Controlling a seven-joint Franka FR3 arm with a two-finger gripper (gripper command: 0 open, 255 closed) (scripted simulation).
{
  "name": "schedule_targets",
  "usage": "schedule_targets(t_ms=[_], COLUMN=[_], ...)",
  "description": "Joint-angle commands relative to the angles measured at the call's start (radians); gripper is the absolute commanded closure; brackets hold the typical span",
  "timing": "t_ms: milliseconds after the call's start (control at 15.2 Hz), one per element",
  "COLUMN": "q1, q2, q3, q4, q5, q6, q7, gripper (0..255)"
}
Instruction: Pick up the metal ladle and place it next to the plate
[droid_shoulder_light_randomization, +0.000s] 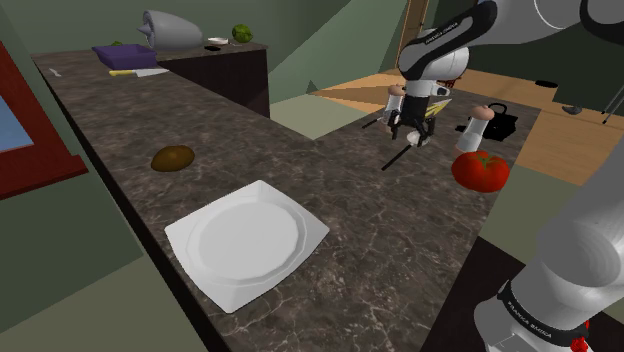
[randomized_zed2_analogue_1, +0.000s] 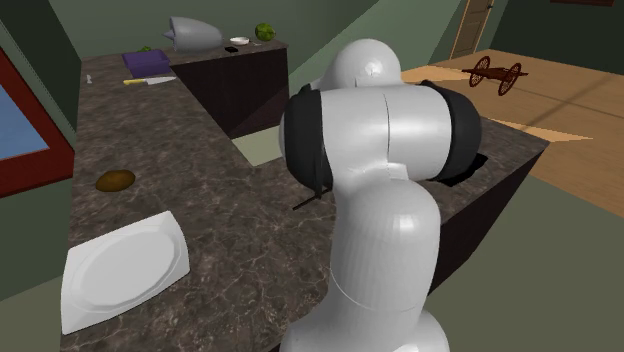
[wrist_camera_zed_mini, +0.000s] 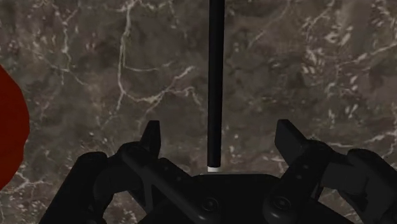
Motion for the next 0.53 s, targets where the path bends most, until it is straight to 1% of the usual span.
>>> schedule_targets(t_ms=[0, 264, 462], q1=[0.000, 0.001, 0.001], q2=[0.011, 0.033, 0.033], q3=[0.000, 0.001, 0.001], q4=[-0.014, -0.051, -0.051], q5=[0.002, 0.007, 0.007], q6=[0.025, 0.084, 0.084], q7=[0.005, 0.002, 0.002], gripper=[0, 0, 0])
